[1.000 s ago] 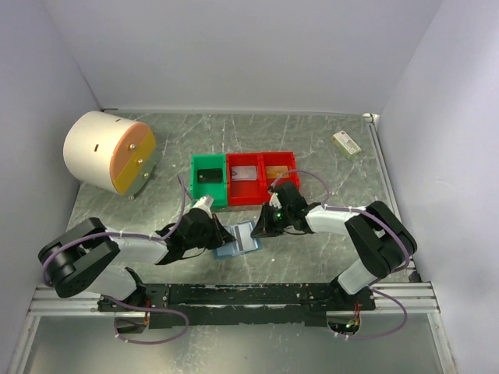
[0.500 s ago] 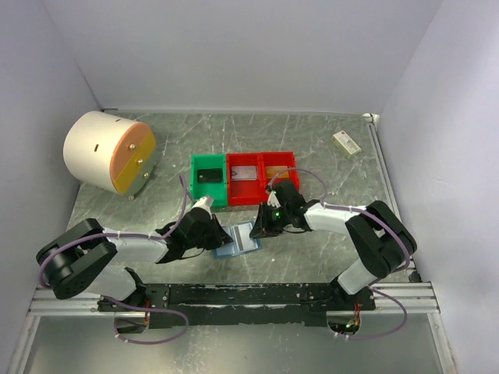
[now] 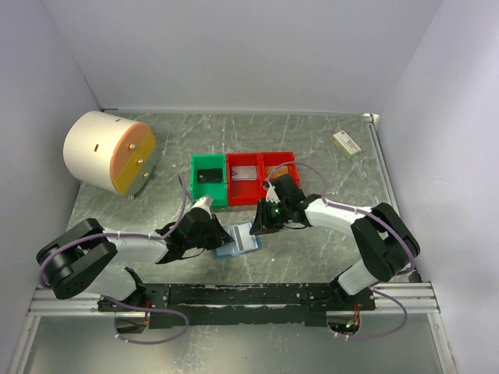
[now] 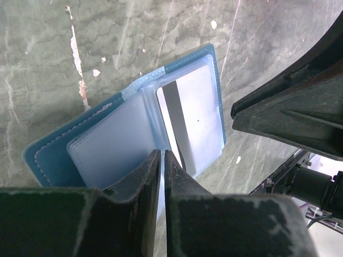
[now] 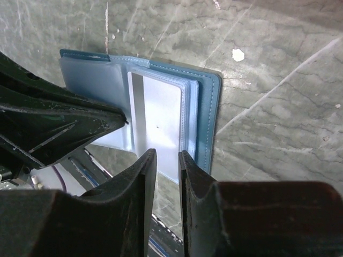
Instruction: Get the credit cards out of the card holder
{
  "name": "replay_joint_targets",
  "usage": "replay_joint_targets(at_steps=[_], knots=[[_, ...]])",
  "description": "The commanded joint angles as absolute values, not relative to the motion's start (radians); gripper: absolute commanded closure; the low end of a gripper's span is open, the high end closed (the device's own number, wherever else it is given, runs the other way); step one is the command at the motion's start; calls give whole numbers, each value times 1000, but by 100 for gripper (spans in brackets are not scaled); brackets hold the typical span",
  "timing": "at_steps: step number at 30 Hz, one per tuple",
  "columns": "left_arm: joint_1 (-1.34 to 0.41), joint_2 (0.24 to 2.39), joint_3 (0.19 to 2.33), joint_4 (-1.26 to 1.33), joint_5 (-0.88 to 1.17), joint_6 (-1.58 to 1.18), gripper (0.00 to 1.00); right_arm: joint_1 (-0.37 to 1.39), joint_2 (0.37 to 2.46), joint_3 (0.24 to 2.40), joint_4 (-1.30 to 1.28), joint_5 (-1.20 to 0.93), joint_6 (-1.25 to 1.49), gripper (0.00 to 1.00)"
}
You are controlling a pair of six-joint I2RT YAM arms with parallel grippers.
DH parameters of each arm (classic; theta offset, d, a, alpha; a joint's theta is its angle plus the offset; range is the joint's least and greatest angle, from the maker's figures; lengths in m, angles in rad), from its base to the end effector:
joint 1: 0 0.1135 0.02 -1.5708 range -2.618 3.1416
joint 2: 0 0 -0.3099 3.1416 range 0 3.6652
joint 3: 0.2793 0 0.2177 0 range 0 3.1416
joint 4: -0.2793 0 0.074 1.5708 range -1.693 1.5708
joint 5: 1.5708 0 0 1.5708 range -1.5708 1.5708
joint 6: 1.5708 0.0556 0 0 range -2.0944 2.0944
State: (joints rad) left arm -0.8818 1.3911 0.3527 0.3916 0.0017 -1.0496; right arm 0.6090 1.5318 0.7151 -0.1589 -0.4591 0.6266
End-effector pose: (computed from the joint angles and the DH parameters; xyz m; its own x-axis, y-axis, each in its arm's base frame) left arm 0.1436 -0.1745 0.1905 -0.8609 -0.3188 -0.3965 0.0525 0.7194 -0.6926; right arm 0.2027 0.1714 0.2092 -0.9704 -0.0359 -0.2390 -0.1822 0.7582 0.6260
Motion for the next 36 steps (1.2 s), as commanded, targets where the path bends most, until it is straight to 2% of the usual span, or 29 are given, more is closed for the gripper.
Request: replay_joint_targets(at_steps=[1, 8, 15, 22, 27, 36], knots=[[-887, 1380, 345, 435, -8, -1057, 81, 615, 1541, 729, -140, -506, 616, 76], [-888, 1404, 339, 475, 4, -1067, 75, 626, 1624, 731, -109, -535, 596, 77], [-887, 1477, 295, 643, 38, -1131, 69, 626, 1662, 686, -49, -572, 649, 86], [-887, 1499, 223, 768, 34, -1193, 65, 627, 1692, 628, -5, -570, 711, 87], [-888, 1481, 172, 835, 11, -1226, 67, 627, 1703, 610, 25, -589, 729, 88], [-887, 1612, 125, 1218, 91, -1236, 75, 626, 1723, 593, 66, -629, 756, 90]])
